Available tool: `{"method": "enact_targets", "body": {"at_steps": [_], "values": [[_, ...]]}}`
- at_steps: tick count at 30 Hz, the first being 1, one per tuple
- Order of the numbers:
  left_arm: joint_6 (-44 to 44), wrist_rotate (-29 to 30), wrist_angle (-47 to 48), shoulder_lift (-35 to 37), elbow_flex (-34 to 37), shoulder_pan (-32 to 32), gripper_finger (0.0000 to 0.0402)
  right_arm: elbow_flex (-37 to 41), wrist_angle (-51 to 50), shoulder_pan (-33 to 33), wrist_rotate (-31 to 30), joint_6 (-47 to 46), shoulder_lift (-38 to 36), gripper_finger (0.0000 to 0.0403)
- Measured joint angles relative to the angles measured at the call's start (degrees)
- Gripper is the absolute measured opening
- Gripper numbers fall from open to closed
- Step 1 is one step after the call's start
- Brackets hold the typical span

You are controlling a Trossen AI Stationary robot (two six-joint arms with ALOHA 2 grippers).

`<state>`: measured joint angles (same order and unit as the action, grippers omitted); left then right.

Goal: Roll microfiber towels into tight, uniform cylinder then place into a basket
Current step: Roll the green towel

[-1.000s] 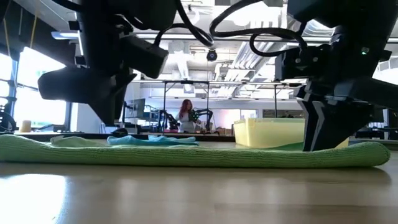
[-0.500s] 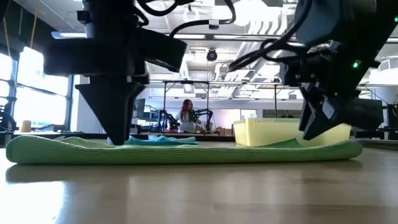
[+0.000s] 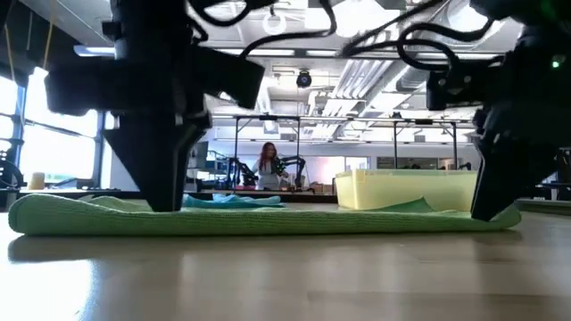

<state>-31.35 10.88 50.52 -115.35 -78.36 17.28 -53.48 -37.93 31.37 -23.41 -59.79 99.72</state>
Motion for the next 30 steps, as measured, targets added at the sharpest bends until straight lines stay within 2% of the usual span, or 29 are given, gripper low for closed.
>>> {"method": "enact_targets", "body": {"at_steps": [7,13,16,20,25,28,30], "values": [[-2.4,-1.0,-10.1,0.5,5.0,0.8,0.011,-0.3,-0.2,0.6,-4.1,-1.6,3.7,0.0121],[-4.7,-1.7,-19.3,0.2,5.2,2.8,0.011,0.1,-1.0,-0.3,-12.0,7.0,4.2,0.0121],[-1.6,-4.5,-28.1,-0.2,5.4,3.6,0.011,0.1,-0.8,-1.5,-15.6,12.4,4.3,0.0121],[5.8,-7.5,-37.3,-0.2,4.8,4.0,0.011,0.1,-0.7,-3.3,-15.8,13.3,4.1,0.0121],[12.8,-5.3,-30.6,-0.2,-0.4,3.6,0.011,-2.1,-1.6,-4.2,-13.6,7.7,4.1,0.0121],[13.1,-4.3,-21.9,-0.2,-4.0,3.3,0.011,-4.0,-0.8,-3.5,-13.1,2.7,4.1,0.0121],[13.1,-4.2,-16.0,-0.2,-6.0,3.3,0.011,-4.6,3.1,-3.1,-13.1,-0.3,4.0,0.0121]]}}
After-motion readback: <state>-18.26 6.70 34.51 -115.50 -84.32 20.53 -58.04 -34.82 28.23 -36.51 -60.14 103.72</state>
